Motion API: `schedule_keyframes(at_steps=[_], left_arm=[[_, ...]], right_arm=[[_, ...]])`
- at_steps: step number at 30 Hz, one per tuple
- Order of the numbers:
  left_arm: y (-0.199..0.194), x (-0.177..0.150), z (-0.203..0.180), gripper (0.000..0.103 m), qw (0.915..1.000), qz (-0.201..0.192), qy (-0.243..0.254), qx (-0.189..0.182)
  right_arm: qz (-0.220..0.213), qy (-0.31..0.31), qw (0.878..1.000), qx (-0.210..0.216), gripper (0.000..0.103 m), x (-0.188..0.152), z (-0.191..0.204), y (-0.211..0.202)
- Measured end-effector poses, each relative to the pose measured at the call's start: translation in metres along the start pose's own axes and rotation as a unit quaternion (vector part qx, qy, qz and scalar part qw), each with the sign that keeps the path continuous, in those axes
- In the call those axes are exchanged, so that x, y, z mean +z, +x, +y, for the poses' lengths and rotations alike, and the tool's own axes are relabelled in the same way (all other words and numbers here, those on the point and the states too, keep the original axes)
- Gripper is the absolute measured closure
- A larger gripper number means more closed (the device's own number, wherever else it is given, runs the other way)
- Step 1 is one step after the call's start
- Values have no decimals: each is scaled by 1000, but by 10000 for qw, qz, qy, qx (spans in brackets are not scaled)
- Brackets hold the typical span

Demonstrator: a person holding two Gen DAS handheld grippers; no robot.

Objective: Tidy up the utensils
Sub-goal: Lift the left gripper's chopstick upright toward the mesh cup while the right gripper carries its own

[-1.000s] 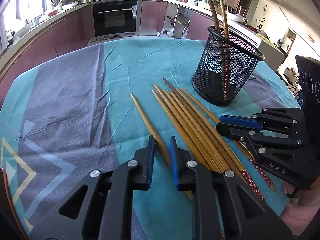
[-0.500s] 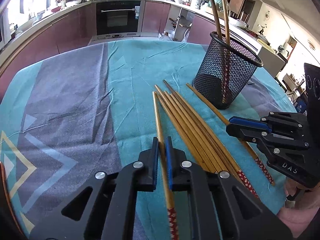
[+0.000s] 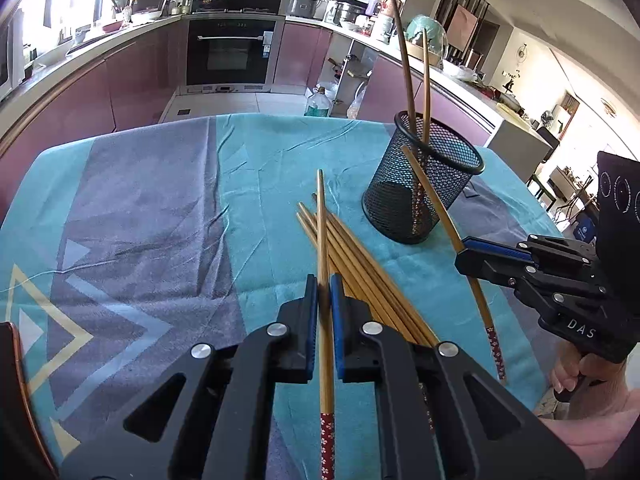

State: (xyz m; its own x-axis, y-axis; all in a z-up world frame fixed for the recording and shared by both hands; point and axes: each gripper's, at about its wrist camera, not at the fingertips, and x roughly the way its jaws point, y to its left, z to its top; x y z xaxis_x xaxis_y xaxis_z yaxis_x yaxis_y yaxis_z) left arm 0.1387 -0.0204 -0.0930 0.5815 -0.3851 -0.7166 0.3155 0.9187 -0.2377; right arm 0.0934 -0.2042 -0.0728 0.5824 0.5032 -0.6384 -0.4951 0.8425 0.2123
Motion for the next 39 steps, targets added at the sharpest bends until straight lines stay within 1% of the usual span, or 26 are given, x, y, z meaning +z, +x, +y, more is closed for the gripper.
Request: schedule_keyframes(at_steps=[10,21,27,32,39], left_arm=[[-26,7,-2,96,9991,-231,-43,-351],[-54,10,-11,96,9970,-506,27,-579],[-70,11,-18,96,9955,-643,79,-695],[-81,13,-20,96,9940,-750,82,-794],[-107,20,-25,96,9901,-1071,156,-894]], right_arm=[[-382,107,9992,77,98,7,-3,-23],[-797,121,9967,111,98,14,-5,-47],[-918,127,9956,167,98,16,-4,-52],[-1012,123,9947,156,98,18,-3,-57],[-1251,88,9921,38,98,25,-6,-73]])
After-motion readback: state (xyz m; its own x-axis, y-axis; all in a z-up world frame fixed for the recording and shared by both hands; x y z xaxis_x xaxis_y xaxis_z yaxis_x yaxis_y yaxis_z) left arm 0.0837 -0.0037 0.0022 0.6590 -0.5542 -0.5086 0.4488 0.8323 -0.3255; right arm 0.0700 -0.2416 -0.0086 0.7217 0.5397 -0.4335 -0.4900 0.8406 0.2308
